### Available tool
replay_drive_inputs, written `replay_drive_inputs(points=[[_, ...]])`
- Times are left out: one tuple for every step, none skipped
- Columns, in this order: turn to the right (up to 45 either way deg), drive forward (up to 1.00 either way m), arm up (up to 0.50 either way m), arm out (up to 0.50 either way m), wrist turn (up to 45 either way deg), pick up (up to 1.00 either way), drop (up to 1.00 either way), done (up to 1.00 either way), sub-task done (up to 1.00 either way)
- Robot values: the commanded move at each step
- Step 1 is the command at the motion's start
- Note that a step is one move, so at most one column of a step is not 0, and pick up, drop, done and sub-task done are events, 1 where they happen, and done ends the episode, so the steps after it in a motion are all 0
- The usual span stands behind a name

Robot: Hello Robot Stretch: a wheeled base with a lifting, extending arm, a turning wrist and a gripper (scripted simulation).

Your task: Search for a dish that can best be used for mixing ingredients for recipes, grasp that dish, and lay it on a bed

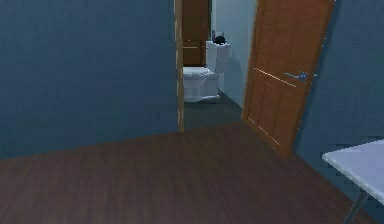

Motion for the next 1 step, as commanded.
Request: replay_drive_inputs(points=[[0.0, 0.0, -0.18, 0.0, 0.0, 0.0, 0.0, 0.0, 0.0]])
